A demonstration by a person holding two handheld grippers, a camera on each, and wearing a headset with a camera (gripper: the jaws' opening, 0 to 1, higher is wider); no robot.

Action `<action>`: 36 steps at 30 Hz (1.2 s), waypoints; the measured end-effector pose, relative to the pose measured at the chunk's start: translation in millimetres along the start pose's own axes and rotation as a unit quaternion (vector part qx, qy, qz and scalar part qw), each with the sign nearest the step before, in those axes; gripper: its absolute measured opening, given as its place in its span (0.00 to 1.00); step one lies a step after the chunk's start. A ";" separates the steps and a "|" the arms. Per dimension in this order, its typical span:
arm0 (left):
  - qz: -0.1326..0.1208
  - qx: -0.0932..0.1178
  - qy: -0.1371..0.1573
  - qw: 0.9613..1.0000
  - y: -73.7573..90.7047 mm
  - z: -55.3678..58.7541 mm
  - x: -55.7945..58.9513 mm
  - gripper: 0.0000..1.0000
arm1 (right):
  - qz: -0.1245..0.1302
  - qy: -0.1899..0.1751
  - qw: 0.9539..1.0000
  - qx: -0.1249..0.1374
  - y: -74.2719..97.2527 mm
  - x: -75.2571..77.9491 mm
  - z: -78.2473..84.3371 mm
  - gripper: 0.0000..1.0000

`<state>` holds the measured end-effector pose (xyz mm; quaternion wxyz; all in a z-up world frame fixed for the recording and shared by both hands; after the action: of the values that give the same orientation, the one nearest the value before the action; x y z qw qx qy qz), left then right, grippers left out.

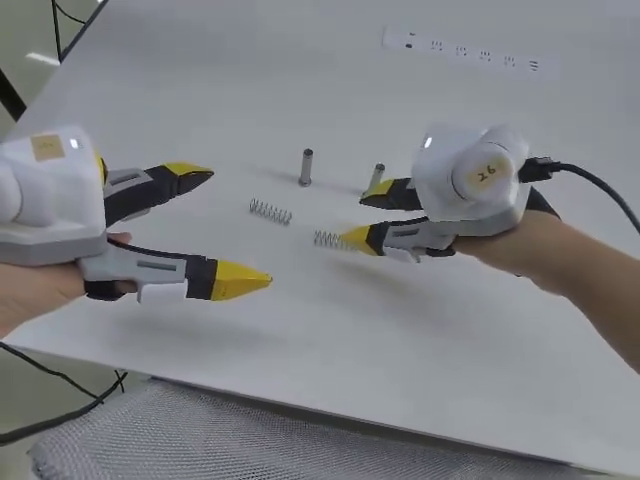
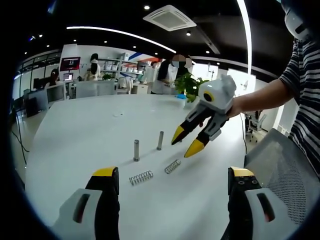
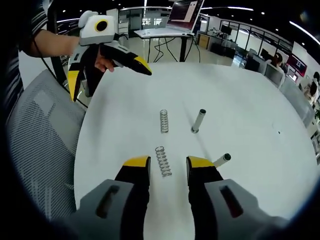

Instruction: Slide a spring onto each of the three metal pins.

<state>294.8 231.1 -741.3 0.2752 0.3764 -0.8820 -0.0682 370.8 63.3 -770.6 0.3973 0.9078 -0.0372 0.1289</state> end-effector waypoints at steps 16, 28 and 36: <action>0.002 0.000 -0.001 1.000 -1.6 -2.5 -3.0 0.89 | -0.037 0.022 0.999 -0.032 -30.1 -4.1 8.8 0.25; 0.002 -0.005 0.001 1.000 -0.3 1.5 -2.8 0.89 | -0.046 0.024 0.998 -0.047 -38.9 -10.5 16.6 0.19; 0.002 -0.002 0.001 1.000 1.9 1.0 -3.7 0.88 | -0.048 0.030 0.997 -0.055 -40.9 -11.1 19.0 0.17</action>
<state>295.2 234.9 -743.0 0.2771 0.3744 -0.8822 -0.0688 371.0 76.9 -815.0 0.4529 0.8813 0.0115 0.1345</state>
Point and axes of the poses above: the centre of the closed fingertips' face, and the gripper's own axes: y roughly backward along the fingers, x roughly to its right, z roughly out of its underside, the point moved 6 cm from there along y, roughly backward along the fingers, and after that the axes turned 15 degrees about y, right-handed, at the moved point
